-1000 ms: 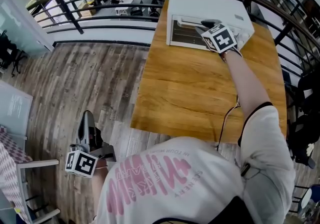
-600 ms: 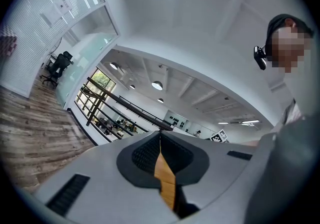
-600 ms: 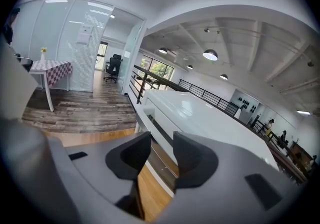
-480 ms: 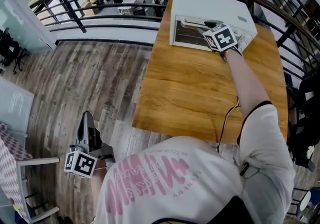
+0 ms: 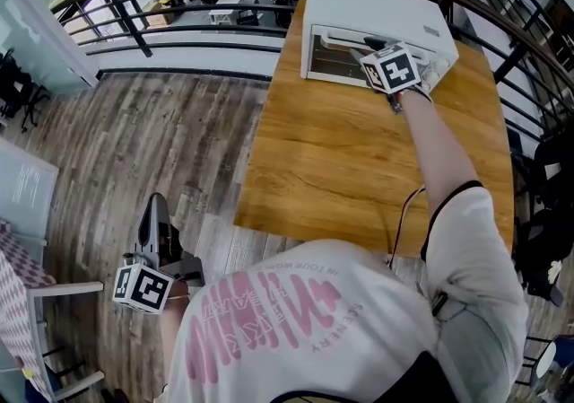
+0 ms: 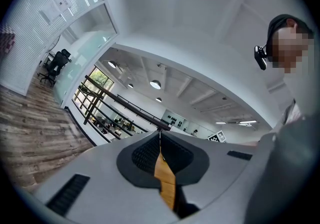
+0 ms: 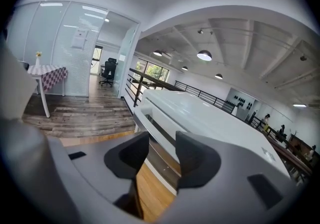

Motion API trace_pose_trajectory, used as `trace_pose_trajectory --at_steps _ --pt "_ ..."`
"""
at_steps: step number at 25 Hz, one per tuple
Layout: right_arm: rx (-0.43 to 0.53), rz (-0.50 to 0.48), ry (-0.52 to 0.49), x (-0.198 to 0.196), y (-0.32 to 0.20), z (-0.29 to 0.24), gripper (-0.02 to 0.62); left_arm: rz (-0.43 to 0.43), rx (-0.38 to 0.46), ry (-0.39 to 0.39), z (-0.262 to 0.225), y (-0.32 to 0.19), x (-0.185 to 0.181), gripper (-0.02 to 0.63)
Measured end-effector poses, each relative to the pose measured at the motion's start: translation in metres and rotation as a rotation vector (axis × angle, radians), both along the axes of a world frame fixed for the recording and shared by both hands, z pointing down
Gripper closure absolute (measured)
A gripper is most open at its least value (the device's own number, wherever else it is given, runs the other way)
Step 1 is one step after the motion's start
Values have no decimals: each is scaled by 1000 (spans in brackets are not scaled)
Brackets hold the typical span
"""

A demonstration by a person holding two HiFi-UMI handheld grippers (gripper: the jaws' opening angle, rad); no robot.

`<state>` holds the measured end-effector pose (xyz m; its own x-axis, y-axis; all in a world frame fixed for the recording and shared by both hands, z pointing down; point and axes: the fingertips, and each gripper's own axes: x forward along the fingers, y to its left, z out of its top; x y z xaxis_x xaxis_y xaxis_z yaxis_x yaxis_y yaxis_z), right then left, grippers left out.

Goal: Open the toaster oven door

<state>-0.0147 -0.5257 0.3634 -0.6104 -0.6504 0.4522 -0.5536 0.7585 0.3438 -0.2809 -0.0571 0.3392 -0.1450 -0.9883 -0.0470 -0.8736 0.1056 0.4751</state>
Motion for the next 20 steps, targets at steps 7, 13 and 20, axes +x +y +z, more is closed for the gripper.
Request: trace_pose_trajectory --at_steps 7,13,20 --pt "23 50 -40 -1 4 3 411 27 8 2 1 -8 6 584" --pt "38 101 -39 -2 8 3 403 59 17 5 2 -15 10 584" --pt "46 134 -50 1 8 2 407 93 22 5 -1 -27 15 584"
